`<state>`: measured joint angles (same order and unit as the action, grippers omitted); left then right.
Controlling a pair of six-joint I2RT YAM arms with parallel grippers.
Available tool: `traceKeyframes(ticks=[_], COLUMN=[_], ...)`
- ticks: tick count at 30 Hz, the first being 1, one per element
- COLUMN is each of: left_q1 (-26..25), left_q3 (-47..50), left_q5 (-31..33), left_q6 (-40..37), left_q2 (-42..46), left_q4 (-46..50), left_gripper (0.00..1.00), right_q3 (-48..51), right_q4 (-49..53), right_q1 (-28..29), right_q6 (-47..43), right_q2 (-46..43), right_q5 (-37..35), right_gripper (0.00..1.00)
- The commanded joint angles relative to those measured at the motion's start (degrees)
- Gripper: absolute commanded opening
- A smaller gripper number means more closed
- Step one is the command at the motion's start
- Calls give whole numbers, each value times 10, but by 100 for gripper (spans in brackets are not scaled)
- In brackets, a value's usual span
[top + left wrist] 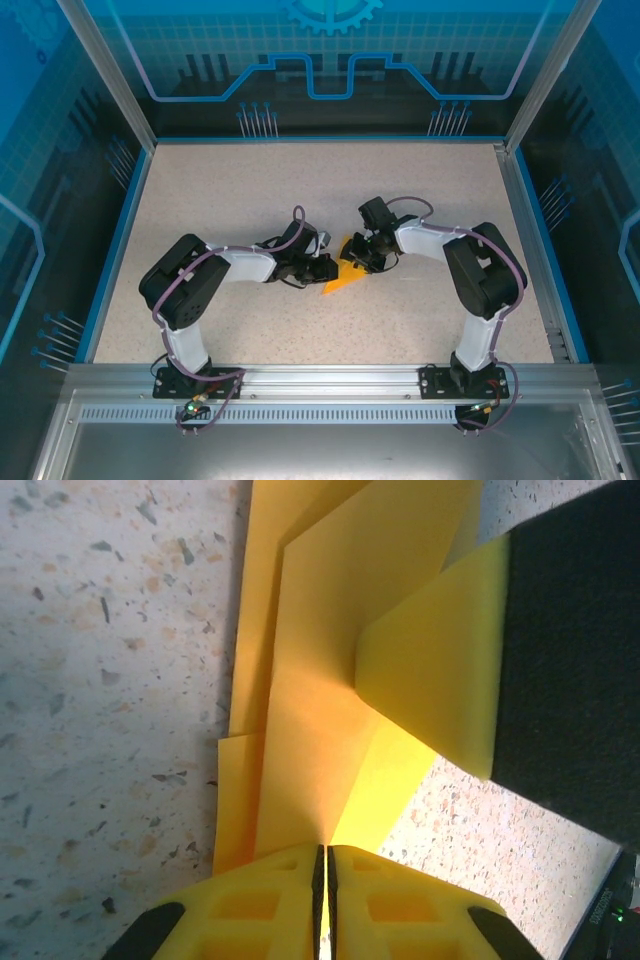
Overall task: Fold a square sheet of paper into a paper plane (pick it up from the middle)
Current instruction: Fourth fold the wing at the center of the table.
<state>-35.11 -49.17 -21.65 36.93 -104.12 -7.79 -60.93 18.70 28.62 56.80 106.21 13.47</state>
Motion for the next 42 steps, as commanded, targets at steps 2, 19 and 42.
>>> traceKeyframes(ticks=[2, 19, 42], left_q1=[-4, 29, 16], left_q3=[-15, 39, -5], left_q5=[12, 8, -78], left_q6=[-16, 34, 26], left_q2=[-7, 101, 23], left_q4=[30, -9, -42], left_gripper=[13, 20, 19], right_q3=[12, -16, -57], right_q4=[58, 86, 123], right_q1=[5, 6, 6], right_q6=[2, 4, -5], right_q2=[49, 79, 114], right_q5=[-53, -42, -36], right_gripper=[41, 38, 48])
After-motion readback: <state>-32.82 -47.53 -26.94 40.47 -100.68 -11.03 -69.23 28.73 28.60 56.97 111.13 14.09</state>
